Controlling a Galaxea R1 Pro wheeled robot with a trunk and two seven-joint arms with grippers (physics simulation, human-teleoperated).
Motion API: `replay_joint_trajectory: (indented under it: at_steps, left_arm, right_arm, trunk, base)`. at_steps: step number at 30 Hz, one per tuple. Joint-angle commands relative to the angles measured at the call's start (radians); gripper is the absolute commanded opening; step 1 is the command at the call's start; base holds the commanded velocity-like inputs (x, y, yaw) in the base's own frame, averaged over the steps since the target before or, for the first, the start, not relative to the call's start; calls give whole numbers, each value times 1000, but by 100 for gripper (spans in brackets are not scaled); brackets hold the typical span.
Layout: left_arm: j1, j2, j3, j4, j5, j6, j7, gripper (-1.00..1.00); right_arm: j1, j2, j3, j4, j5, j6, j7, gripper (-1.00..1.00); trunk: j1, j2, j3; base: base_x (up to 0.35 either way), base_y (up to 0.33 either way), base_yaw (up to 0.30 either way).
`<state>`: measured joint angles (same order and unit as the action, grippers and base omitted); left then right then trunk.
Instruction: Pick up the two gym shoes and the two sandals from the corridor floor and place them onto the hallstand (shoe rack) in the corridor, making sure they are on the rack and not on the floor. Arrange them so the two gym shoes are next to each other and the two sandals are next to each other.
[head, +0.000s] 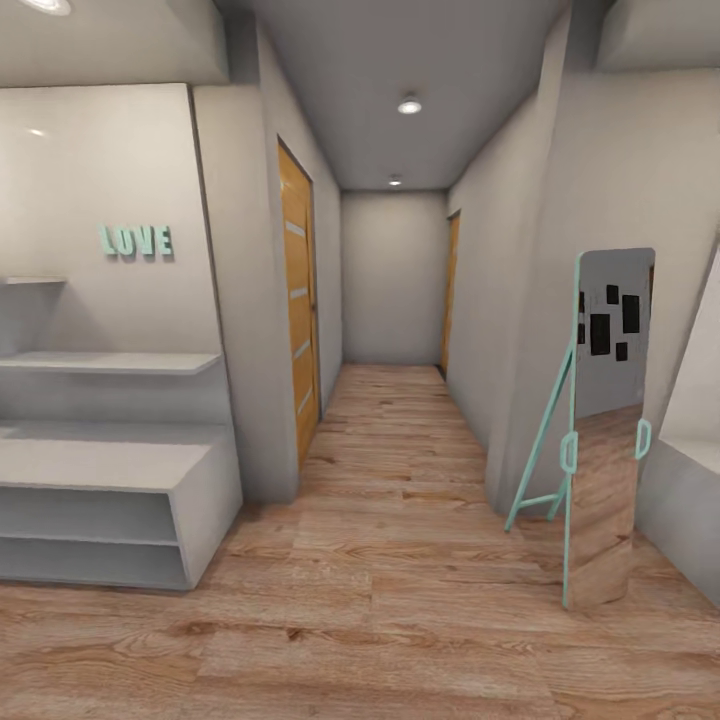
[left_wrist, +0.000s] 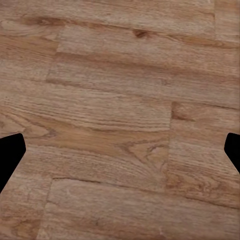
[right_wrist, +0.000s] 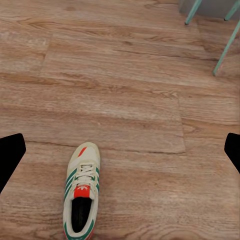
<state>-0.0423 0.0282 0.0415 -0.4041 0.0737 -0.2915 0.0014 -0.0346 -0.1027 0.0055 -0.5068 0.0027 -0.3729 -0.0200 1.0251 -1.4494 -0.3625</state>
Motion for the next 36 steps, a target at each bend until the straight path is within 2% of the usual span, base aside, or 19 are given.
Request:
replay_joint_trajectory:
  at_steps: [1,20,25,26,28,32,36]
  left_arm:
    - [-1,0,-2,1,8,-3,0,100]
    - [-11,-9,-13,-12,-4,2,0,100]
    - [-63,-14,-16,-67,-11,12,1,100]
    - [-95,-12,-16,-81,-16,15,1,100]
    - [-113,-11,-16,-86,-20,16,2,100]
    - [-190,-9,-17,-94,-36,31,4,100]
    - [-267,-7,-17,-90,-48,81,4,100]
  right_arm:
    - [-1,0,1,1,0,-3,-2,100]
    - [-1,0,1,-4,2,-3,-3,100]
    - [-2,0,2,-38,4,-3,-2,100]
    - [-5,-1,2,-71,5,-1,-1,100]
    - [-8,-1,2,-91,5,0,-1,100]
    - [-31,-3,1,-177,6,14,-1,100]
    - [-69,-4,1,-247,6,64,-1,100]
  trunk:
    - [0,-1,-1]
    - [0,-1,-1]
    - [0,-1,-1]
    - [0,-1,-1]
    - [0,-1,-1]
    - [0,-1,-1]
    - [0,-1,-1]
  base:
    - [0,3,-4]
    - [0,0,-1]
    - [0,0,0]
    - [0,0,0]
    - [0,0,0]
    - [0,0,0]
    - [0,0,0]
